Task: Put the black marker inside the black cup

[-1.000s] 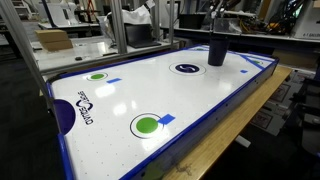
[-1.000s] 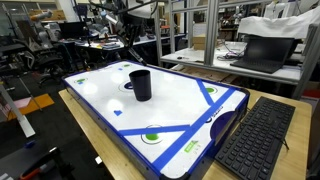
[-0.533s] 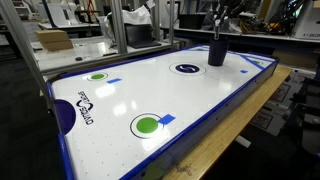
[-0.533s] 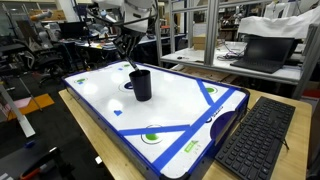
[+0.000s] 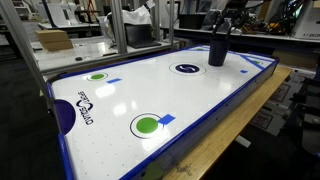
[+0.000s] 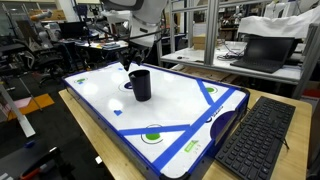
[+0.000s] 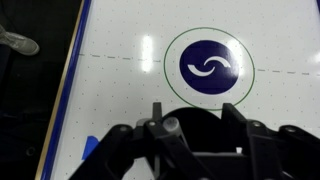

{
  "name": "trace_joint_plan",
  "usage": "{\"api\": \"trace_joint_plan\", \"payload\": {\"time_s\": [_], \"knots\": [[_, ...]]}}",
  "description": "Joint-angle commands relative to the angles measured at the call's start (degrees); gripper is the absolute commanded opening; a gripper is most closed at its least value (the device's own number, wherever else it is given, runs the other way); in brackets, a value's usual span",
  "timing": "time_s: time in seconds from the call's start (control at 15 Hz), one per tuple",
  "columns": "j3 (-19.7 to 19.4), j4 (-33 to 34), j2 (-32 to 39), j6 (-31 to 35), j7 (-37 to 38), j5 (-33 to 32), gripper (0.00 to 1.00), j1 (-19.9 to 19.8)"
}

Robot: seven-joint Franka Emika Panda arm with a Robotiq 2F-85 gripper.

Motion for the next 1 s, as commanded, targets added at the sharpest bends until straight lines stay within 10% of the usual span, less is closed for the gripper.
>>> {"api": "trace_joint_plan", "payload": {"time_s": [0.0, 0.47, 0.53, 0.93], "knots": [[-0.9, -1.3, 0.2, 8.8, 6.2, -9.3, 0.95, 0.9], [-5.2, -3.3, -6.9, 6.2, 44.3, -43.4, 1.0, 16.6], [0.7, -1.8, -8.1, 2.9, 49.6, -48.5, 1.0, 12.1], [8.4, 3.2, -12.2, -9.8, 61.8, -55.8, 1.0, 11.8]]}}
